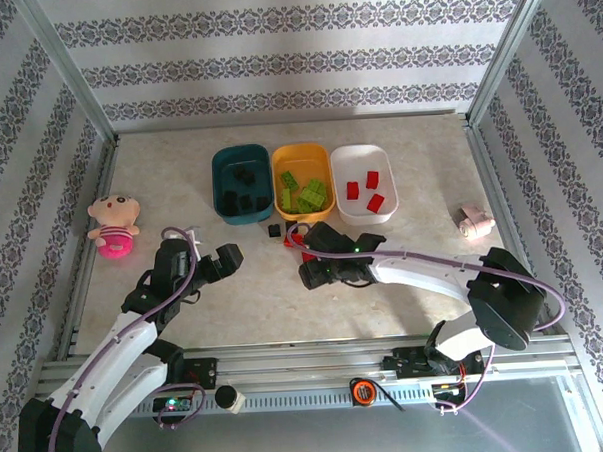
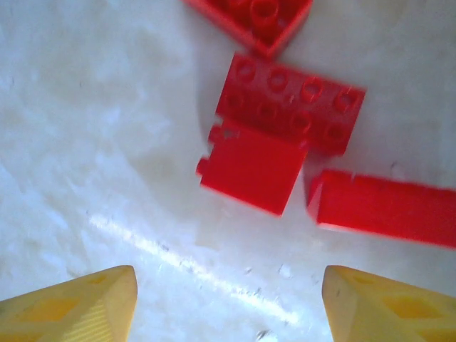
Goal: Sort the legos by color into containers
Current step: Pick up the lego from the center of the table.
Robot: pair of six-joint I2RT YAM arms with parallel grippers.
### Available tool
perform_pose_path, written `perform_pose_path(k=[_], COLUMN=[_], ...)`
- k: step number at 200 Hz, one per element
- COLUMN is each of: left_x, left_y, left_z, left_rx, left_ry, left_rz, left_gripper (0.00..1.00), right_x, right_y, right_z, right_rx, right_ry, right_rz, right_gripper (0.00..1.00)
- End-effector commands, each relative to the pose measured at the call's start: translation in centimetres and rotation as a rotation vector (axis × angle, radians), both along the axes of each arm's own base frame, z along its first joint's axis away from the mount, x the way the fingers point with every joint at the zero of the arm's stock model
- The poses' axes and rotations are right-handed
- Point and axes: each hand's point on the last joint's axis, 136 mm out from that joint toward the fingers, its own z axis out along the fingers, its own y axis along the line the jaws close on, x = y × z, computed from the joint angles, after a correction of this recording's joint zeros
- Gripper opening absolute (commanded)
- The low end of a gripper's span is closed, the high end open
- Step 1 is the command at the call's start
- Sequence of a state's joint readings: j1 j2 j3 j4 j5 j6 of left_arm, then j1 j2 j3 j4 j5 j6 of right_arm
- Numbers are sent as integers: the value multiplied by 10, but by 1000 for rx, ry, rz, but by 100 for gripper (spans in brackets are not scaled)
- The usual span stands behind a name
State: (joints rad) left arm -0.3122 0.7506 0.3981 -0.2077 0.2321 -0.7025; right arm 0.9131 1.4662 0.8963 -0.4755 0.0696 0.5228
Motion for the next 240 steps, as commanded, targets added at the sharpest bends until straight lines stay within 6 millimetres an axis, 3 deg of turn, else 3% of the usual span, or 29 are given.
perform_pose_path(k=[1,43,162,240], left_x=[2,1,-2,-2], left_y=[1,1,6,4], left_z=[1,1,2,2], left_rx=[-17,-14,5,-4], left_ry=[-23,-19,-28,-26], left_rz=[21,18,26,24], left_gripper=[100,100,99,100], right_x=[-15,4,42,53], right_y=[3,14,11,4], right_z=[-6,-21,-52,-44], right_rx=[5,-31,-197,-234], right_ry=[51,33,-4,-66], right_rz=[-15,-58,-131,-149], right_gripper=[69,66,59,64])
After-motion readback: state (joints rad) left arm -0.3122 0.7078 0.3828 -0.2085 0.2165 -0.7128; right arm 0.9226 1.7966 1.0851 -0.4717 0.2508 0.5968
